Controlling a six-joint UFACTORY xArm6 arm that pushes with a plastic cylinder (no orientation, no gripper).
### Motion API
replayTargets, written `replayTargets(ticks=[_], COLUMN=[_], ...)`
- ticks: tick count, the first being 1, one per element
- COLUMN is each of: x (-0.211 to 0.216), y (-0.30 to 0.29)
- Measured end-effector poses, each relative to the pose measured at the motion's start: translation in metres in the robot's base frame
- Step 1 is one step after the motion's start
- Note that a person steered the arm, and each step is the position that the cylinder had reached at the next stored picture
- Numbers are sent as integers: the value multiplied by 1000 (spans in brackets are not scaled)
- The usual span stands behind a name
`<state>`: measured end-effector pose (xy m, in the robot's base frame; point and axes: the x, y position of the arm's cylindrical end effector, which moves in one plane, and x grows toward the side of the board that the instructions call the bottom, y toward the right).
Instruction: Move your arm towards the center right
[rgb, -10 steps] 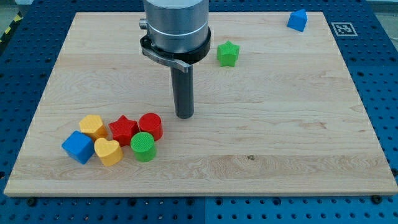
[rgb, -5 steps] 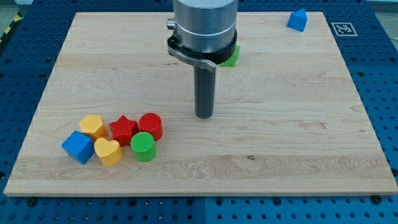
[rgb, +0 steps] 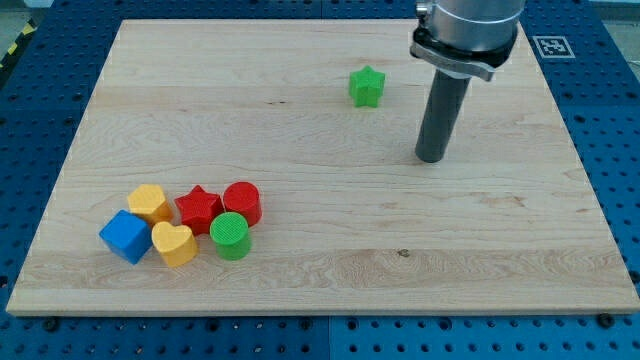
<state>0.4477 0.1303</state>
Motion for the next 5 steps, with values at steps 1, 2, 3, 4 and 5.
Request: replayTargets(ticks=[1,2,3,4,5], x=[0,0,0,0,0], y=[26,35,36,37,37])
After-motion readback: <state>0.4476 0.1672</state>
